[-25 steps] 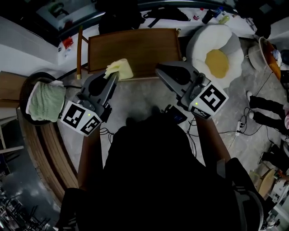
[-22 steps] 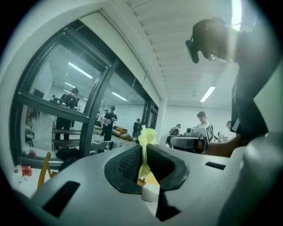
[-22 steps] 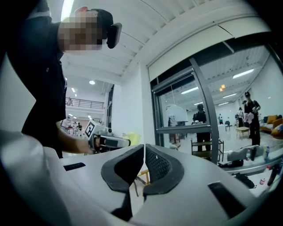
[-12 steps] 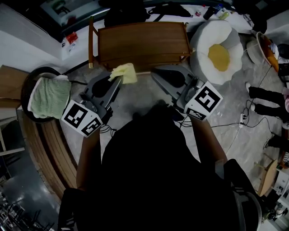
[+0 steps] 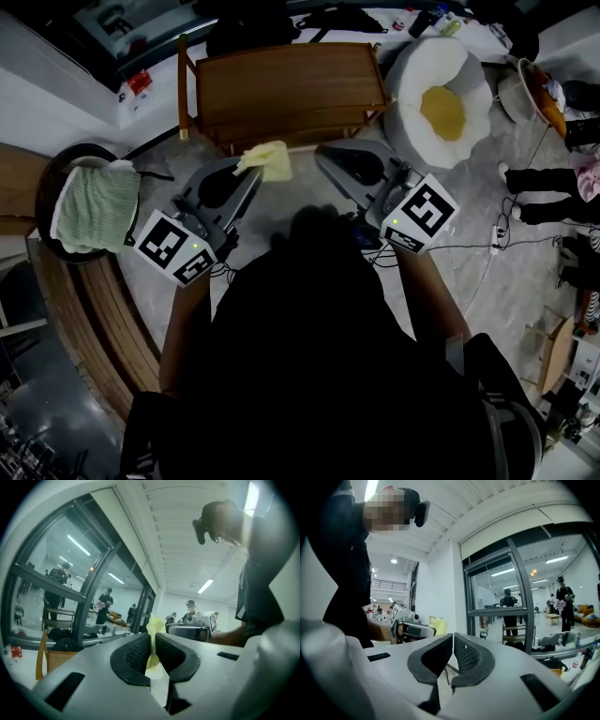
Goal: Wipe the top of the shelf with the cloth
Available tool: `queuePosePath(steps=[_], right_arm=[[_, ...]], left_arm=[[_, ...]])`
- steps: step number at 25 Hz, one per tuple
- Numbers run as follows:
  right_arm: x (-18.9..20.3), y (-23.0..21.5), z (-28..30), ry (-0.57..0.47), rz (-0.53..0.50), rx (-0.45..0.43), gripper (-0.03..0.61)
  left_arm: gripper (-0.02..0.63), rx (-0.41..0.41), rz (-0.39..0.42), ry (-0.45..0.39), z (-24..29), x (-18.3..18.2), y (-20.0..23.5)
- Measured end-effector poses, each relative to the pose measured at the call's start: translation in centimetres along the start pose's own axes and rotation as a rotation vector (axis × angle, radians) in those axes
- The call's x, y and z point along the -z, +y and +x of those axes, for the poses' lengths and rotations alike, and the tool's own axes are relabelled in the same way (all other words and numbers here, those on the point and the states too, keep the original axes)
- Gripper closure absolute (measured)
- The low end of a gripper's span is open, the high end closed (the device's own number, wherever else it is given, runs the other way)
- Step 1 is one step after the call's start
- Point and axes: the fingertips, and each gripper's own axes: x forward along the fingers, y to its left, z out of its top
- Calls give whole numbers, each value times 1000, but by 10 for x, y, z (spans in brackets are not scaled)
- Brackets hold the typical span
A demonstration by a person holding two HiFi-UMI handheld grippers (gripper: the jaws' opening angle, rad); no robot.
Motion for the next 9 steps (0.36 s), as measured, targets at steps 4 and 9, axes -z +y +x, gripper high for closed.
queuePosePath(steps=[4, 9], right_arm=[[4, -8, -6, 12, 7, 52, 552], [5, -6, -5, 19, 7, 55, 552]], left_arm=[[580, 25, -1, 9, 2, 3, -3], [580, 28, 11, -3, 1, 0, -6]])
